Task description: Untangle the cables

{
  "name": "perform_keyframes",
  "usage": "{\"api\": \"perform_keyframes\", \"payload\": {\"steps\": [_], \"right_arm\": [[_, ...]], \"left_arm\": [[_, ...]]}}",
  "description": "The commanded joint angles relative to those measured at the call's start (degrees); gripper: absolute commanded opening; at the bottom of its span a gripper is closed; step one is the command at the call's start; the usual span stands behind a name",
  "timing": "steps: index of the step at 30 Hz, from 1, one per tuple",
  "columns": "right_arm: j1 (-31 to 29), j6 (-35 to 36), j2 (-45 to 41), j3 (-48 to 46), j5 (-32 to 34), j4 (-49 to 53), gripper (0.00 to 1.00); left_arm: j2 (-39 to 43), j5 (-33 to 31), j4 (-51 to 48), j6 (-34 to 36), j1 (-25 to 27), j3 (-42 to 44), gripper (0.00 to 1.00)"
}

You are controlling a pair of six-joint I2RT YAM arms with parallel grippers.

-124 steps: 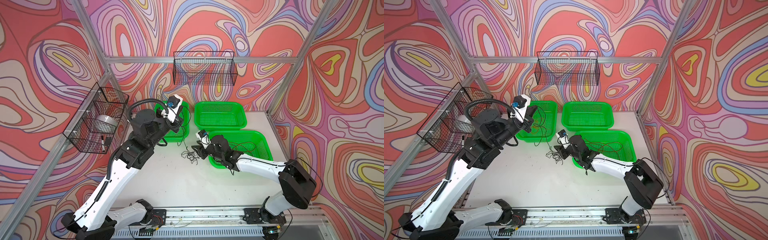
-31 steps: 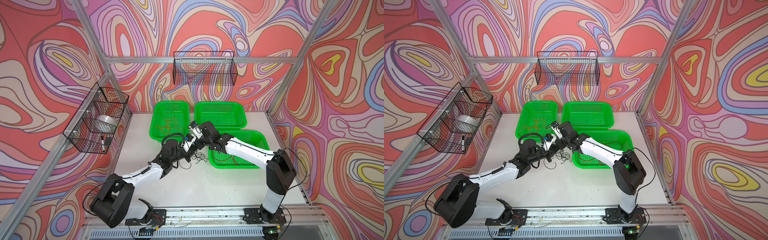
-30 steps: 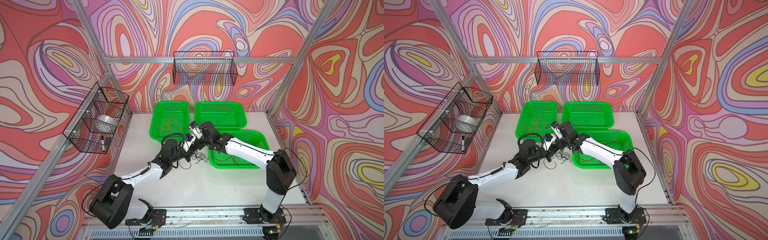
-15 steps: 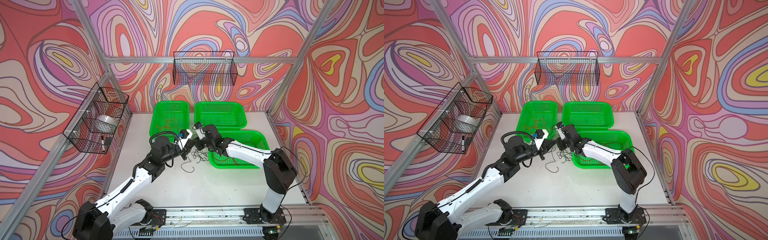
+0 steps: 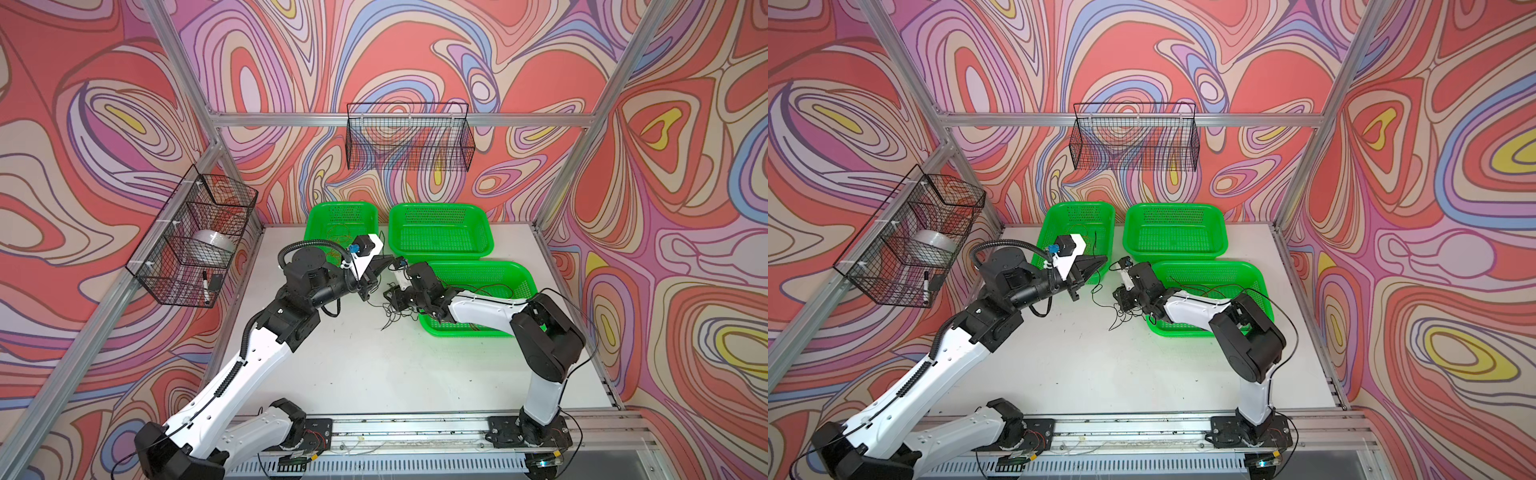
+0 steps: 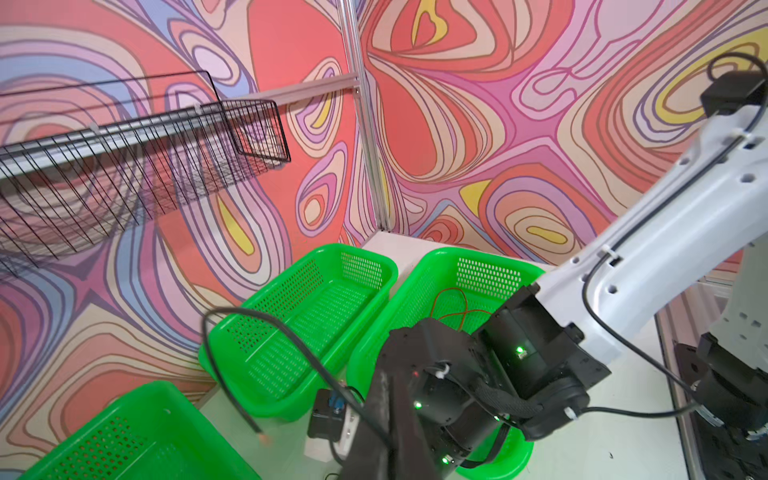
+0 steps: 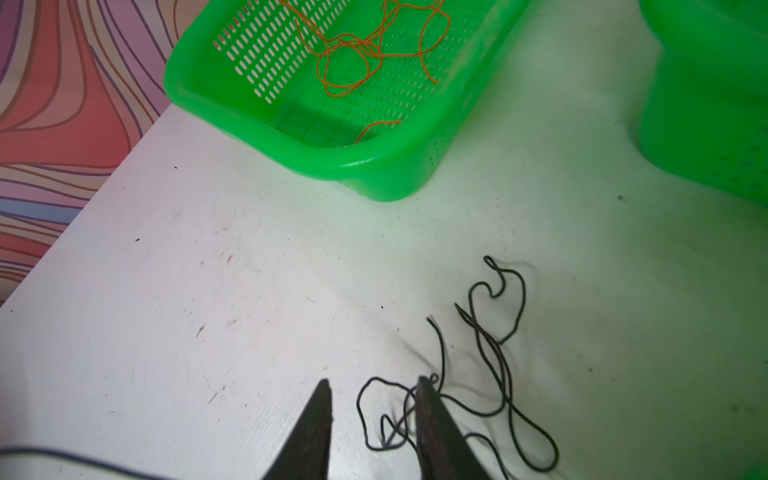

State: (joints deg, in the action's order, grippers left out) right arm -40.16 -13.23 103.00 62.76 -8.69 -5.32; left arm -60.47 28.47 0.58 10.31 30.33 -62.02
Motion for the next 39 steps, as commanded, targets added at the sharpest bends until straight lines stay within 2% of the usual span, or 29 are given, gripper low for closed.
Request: {"api": "perform_keyframes", "payload": {"steps": [1,5,12,17,23,30,35,39], "right_arm": [[0.3,5.9,-8.2,-2.3,1.4,-4.6,0.44],[0.3,9.5,-15.3,-5.5,0.9,-4.4,0.51],[0.4,16.0,-24.0,-8.4,-3.3,-5.8,0.54],[0.3,18.8,-23.3,-3.9,-10.8,-2.3,0.55],[-0.1,22.0,-20.0,-0.2,-11.2,-3.6,0.55],[-0.2,26.2,-15.6,7.0,-17.3,2.9,0.54],[-0.2,24.4,-16.8,5.4,-18.8,0.6,0.5],[-0.2,22.8,-17.9,2.2,-17.0,-1.2,0.49]], "left_arm": [[-0.9,0.0,-2.4,0.7,0.0,-2.3,0.0],[-2.9,-0.5,-2.9,1.1,0.0,-6.1,0.0],[-6.8,0.7,-2.5,-0.8,0.1,-12.1,0.0],[-8.2,2.4,-0.7,-2.6,0.2,-13.4,0.0],[-9.3,2.4,-0.6,-2.8,1.3,-14.7,0.0],[-10.6,1.8,-0.6,-2.7,2.5,-16.4,0.0],[-11.6,1.7,-0.1,-2.8,3.1,-17.4,0.0],[-11.8,1.1,-0.1,-2.7,3.3,-17.6,0.0]]}}
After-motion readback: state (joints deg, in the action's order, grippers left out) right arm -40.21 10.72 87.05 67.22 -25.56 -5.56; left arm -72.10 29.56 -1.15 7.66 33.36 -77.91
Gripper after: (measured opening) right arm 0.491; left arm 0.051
